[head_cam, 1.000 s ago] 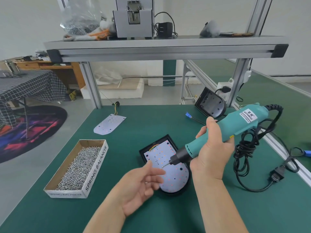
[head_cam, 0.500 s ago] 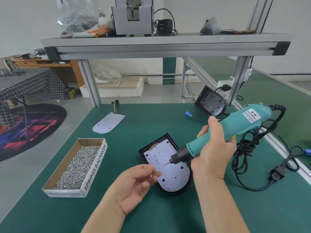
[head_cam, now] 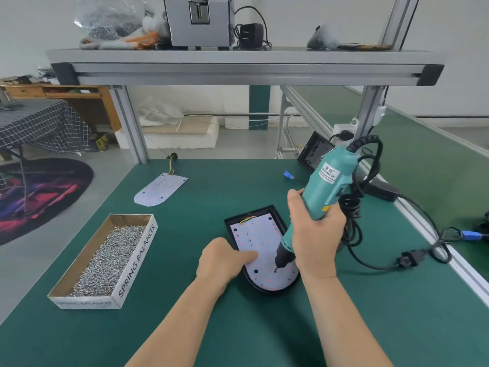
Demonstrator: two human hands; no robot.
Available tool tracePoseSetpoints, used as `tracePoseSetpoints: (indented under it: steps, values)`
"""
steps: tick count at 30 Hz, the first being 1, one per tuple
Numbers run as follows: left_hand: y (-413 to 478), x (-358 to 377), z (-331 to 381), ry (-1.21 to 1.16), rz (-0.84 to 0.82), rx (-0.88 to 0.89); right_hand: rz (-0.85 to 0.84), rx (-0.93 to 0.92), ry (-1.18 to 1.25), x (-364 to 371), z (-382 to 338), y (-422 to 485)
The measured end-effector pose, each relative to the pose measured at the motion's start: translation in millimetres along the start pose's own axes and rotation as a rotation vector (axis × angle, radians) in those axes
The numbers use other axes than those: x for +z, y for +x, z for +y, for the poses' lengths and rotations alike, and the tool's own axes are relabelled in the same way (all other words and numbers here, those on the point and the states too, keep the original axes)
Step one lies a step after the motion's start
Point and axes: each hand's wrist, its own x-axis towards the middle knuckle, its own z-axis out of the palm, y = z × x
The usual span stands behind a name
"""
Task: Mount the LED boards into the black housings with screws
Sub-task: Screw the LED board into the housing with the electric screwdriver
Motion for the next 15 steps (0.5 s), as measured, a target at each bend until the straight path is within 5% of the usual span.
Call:
tracePoseSetpoints:
  steps: [5,15]
  values:
    - [8,9,6,-0.272,-0.152,-0.021,0.033,-0.023,-0.037,-5,8,6]
    - [10,14,5,-0.331,-0.171,-0.037,0.05,0.007,-0.016,-5,17,12]
